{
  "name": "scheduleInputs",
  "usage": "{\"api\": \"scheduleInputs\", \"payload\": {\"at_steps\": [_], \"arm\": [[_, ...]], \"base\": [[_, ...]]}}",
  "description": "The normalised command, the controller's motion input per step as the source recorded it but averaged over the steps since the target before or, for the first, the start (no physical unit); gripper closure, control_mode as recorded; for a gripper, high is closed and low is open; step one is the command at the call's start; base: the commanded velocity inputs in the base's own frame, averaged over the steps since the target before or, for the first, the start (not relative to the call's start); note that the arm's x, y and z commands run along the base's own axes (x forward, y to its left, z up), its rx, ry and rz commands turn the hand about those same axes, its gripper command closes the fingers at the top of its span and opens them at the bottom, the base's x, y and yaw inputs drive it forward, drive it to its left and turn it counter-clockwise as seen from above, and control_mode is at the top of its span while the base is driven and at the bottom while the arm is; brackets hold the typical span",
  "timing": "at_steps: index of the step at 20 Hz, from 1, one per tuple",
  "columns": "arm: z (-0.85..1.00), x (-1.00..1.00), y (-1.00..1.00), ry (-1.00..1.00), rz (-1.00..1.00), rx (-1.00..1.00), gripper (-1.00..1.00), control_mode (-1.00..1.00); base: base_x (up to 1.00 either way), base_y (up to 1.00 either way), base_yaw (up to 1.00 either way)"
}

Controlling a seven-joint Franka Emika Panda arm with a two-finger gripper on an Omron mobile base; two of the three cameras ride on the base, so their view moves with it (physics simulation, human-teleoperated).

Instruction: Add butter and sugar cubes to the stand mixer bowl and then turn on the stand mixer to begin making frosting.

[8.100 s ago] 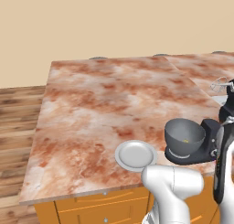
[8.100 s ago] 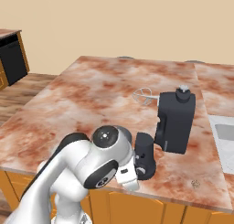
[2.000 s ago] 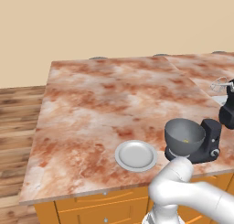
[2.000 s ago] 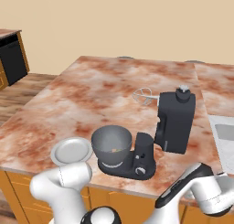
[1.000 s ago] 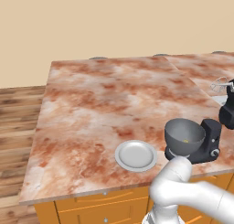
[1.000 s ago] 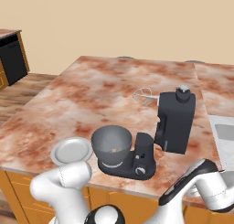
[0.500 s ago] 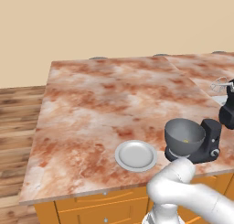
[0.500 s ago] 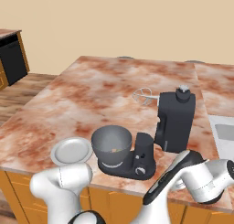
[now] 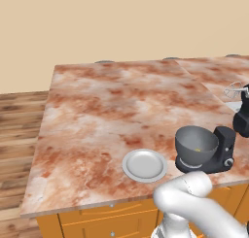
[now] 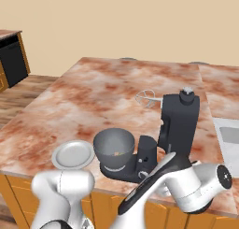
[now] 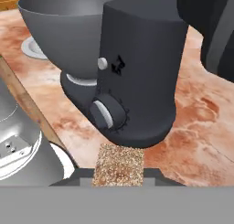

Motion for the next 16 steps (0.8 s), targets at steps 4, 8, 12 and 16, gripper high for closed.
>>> {"api": "scheduleInputs", "payload": {"at_steps": [4, 8, 12, 16], "arm": [[0.58, -0.49, 0.55, -0.07, 0.04, -0.03, 1.00, -1.00], [0.63, -0.28, 0.73, -0.04, 0.06, -0.06, 1.00, -1.00], [0.58, -0.07, 0.86, -0.01, 0.09, -0.07, 1.00, -1.00], [0.46, 0.00, 0.89, 0.00, 0.08, -0.07, 1.00, -1.00]], "base": [[0.00, 0.00, 0.00], [0.00, 0.00, 0.00], [0.00, 0.00, 0.00], [0.00, 0.00, 0.00]]}}
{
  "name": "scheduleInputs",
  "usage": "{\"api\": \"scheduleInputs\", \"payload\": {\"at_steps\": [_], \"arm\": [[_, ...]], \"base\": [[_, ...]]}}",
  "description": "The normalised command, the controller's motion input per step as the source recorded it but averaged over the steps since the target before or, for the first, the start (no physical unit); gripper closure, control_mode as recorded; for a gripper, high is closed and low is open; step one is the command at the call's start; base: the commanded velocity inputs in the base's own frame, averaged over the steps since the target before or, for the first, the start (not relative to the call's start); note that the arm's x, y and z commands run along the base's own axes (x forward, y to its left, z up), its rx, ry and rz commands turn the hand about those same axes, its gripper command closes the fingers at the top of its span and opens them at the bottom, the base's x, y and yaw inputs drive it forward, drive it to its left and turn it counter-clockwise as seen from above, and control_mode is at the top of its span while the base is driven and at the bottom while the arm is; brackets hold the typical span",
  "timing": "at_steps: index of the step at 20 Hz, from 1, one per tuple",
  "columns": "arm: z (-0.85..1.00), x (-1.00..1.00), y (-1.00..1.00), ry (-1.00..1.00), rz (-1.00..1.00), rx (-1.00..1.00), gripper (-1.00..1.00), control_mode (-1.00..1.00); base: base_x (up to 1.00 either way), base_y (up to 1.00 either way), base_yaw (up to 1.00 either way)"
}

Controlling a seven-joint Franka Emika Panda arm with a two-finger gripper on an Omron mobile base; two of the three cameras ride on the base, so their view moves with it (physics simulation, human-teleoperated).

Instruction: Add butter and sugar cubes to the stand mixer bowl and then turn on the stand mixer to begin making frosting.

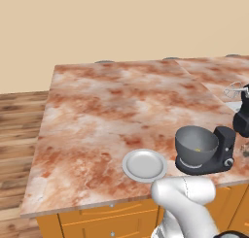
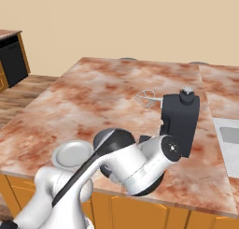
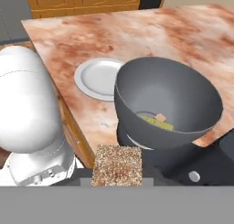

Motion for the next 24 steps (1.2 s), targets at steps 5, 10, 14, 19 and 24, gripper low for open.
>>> {"api": "scheduleInputs", "payload": {"at_steps": [5, 10, 14, 19, 24], "arm": [[0.21, 0.20, 0.82, 0.00, 0.03, -0.06, 1.00, -1.00], [0.16, 0.38, 0.42, 0.00, 0.00, -0.02, 1.00, -1.00], [0.10, 0.33, 0.12, 0.04, 0.00, -0.01, 1.00, -1.00], [-0.02, 0.29, 0.04, 0.08, 0.00, -0.06, 1.00, -1.00], [-0.07, 0.25, 0.02, 0.07, -0.04, -0.06, 1.00, -1.00]], "base": [[0.00, 0.00, 0.00], [0.00, 0.00, 0.00], [0.00, 0.00, 0.00], [0.00, 0.00, 0.00], [0.00, 0.00, 0.00]]}}
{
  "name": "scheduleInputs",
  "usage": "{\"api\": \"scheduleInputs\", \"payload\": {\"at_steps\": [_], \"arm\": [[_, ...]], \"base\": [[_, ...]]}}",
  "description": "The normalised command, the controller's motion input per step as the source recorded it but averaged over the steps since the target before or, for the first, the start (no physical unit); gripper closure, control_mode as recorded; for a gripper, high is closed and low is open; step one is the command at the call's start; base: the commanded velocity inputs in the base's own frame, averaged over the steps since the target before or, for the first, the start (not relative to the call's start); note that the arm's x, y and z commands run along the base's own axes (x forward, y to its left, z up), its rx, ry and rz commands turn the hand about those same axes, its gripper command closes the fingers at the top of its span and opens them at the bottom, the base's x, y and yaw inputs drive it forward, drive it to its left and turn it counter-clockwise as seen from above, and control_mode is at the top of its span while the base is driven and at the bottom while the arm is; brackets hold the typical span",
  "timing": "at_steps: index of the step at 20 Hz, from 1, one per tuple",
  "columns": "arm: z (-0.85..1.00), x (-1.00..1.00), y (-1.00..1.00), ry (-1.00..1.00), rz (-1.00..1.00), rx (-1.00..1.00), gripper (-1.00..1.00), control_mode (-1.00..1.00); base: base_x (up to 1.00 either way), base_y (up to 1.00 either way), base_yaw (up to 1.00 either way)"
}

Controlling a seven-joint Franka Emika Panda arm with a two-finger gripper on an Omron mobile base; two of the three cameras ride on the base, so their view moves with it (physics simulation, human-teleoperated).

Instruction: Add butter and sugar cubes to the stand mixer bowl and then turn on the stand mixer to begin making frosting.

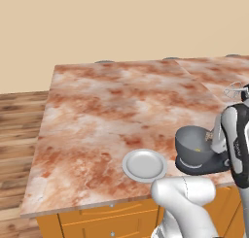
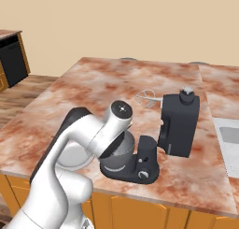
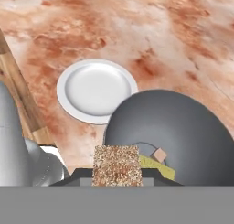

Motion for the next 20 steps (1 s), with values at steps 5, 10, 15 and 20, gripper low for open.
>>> {"api": "scheduleInputs", "payload": {"at_steps": [5, 10, 15, 20], "arm": [[-0.13, 0.16, 0.03, 0.10, -0.09, -0.06, 1.00, -1.00], [-0.11, 0.02, 0.09, 0.08, -0.14, -0.08, 1.00, -1.00], [-0.12, 0.13, 0.13, 0.11, -0.17, -0.09, 1.00, -1.00], [-0.10, 0.18, 0.07, 0.13, -0.17, -0.09, 1.00, -1.00]], "base": [[0.00, 0.00, 0.00], [0.00, 0.00, 0.00], [0.00, 0.00, 0.00], [0.00, 0.00, 0.00]]}}
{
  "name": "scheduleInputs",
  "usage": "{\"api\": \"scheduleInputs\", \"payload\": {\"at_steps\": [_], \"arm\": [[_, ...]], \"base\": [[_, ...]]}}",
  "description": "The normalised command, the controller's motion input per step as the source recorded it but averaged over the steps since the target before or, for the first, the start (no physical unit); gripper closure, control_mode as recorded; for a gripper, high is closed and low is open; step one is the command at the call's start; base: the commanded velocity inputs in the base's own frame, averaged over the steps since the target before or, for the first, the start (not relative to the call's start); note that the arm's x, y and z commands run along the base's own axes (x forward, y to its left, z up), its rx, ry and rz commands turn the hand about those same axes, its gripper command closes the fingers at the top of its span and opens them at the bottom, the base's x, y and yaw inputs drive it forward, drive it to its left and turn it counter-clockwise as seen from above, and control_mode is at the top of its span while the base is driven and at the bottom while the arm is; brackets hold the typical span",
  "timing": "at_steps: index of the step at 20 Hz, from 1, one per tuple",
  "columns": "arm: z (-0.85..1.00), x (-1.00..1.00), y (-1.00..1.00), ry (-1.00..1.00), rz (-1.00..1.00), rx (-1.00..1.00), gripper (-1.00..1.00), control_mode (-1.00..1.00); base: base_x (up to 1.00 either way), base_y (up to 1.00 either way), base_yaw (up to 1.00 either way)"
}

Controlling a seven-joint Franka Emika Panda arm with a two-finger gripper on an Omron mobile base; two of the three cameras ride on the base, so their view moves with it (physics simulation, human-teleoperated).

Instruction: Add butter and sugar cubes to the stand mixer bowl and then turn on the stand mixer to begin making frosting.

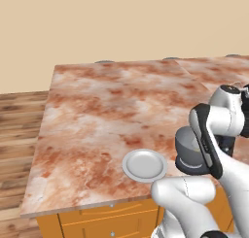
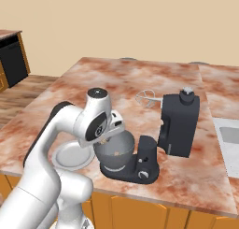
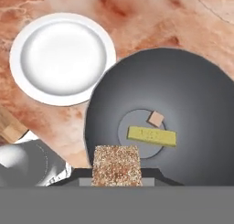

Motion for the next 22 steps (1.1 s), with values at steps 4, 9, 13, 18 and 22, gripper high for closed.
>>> {"api": "scheduleInputs", "payload": {"at_steps": [4, 9, 13, 18, 22], "arm": [[-0.15, 0.14, 0.00, 0.14, -0.10, -0.06, 1.00, -1.00], [-0.23, 0.06, -0.02, 0.10, -0.07, -0.04, 1.00, -1.00], [-0.23, 0.09, -0.08, 0.08, -0.04, -0.03, 1.00, -1.00], [-0.20, 0.13, -0.05, 0.06, -0.02, -0.02, 1.00, -1.00], [-0.16, 0.09, -0.01, 0.03, 0.00, 0.00, 1.00, -1.00]], "base": [[0.00, 0.00, 0.00], [0.00, 0.00, 0.00], [0.00, 0.00, 0.00], [0.00, 0.00, 0.00], [0.00, 0.00, 0.00]]}}
